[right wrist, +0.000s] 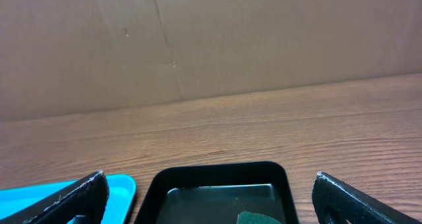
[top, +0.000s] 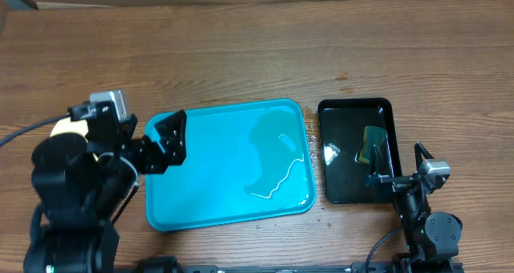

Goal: Clean dirty plates on tray and stack at the side

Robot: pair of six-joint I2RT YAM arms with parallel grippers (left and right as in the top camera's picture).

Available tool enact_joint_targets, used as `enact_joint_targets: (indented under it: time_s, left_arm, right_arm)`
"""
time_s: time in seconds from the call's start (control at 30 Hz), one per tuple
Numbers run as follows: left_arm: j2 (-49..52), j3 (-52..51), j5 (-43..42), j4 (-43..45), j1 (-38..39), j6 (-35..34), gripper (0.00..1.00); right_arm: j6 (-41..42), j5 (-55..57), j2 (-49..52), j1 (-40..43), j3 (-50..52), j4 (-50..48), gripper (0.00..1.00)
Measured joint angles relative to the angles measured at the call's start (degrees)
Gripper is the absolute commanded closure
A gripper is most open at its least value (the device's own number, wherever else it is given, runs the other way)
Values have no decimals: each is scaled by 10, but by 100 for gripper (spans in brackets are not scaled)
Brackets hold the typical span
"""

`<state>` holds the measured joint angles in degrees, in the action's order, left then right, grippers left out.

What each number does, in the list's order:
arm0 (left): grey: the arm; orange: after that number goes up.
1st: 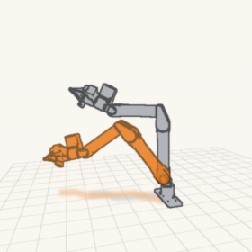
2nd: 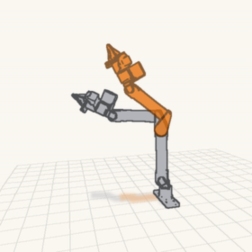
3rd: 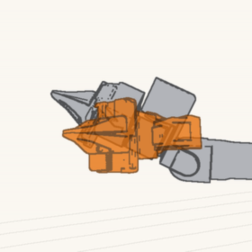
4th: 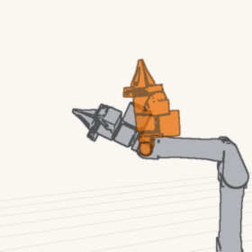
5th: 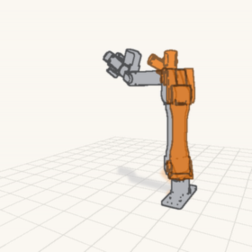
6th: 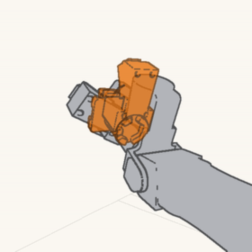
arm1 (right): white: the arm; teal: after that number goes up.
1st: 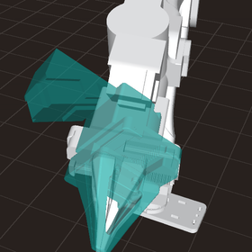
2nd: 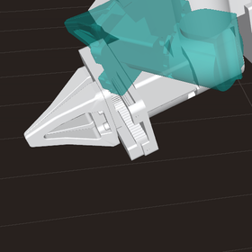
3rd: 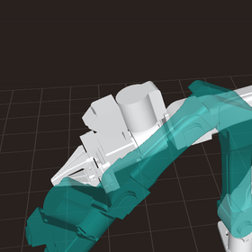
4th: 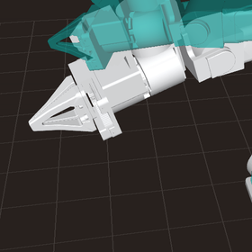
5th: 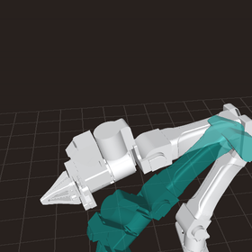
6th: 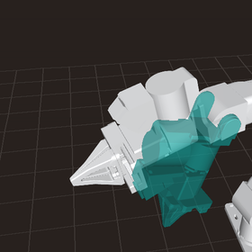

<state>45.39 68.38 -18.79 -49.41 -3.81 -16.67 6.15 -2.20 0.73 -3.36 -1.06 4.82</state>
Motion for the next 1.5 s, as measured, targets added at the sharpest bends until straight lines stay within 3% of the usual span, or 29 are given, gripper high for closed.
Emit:
enact_joint_targets:
  time_s: [0.3,0.73,0.9,1.27,1.37,1.5]
  left_arm:
    - [-110,-23,0,0,0,0,0]
    - [-265,-224,28,-43,0,9,0]
    - [-304,-282,28,84,0,8,0]
    - [-404,-454,30,611,0,-71,0]
    - [-425,-484,53,648,0,-76,0]
    - [-442,-527,91,633,3,-79,0]
  right_arm:
    - [0,0,0,0,0,0,0]
    - [0,-2,0,0,0,0,0]
    - [0,-3,0,0,0,0,0]
    - [0,-3,0,0,0,0,0]
    - [0,-4,0,0,0,0,0]
    - [0,-4,0,0,0,0,0]
